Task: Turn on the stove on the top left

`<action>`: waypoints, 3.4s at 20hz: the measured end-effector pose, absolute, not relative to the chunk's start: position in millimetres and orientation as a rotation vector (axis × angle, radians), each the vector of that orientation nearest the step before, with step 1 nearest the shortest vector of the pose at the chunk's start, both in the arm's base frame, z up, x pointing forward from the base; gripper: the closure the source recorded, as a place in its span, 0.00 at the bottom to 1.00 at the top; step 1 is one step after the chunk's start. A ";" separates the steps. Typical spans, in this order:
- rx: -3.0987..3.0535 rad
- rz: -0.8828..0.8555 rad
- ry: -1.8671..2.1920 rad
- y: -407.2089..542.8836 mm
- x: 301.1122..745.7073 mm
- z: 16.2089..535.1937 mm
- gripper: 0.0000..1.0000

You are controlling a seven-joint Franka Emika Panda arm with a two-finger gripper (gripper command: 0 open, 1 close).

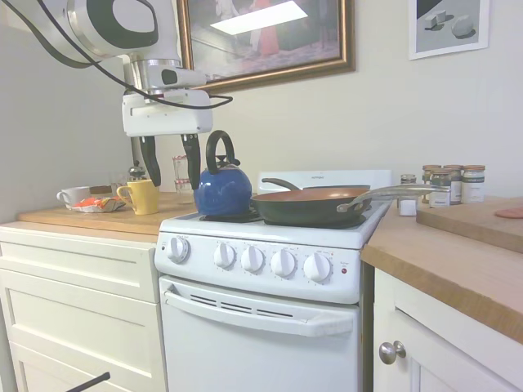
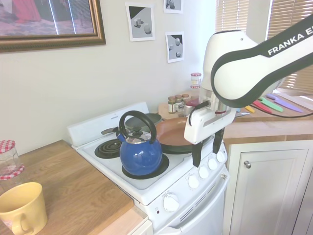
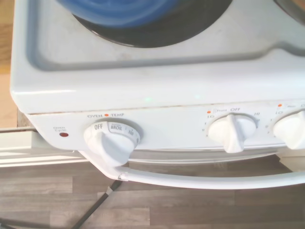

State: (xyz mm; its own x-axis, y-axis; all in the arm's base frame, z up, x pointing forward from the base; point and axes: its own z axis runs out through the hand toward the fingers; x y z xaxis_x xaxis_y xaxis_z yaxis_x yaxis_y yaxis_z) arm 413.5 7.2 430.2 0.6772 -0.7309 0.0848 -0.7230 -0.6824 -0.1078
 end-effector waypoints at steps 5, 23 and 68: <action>-2.836 -0.184 1.219 3.0 414.6 426.4 0.00; -2.828 -0.105 1.310 -62.6 442.3 337.5 1.00; -2.902 -0.167 1.400 -99.2 499.4 289.6 1.00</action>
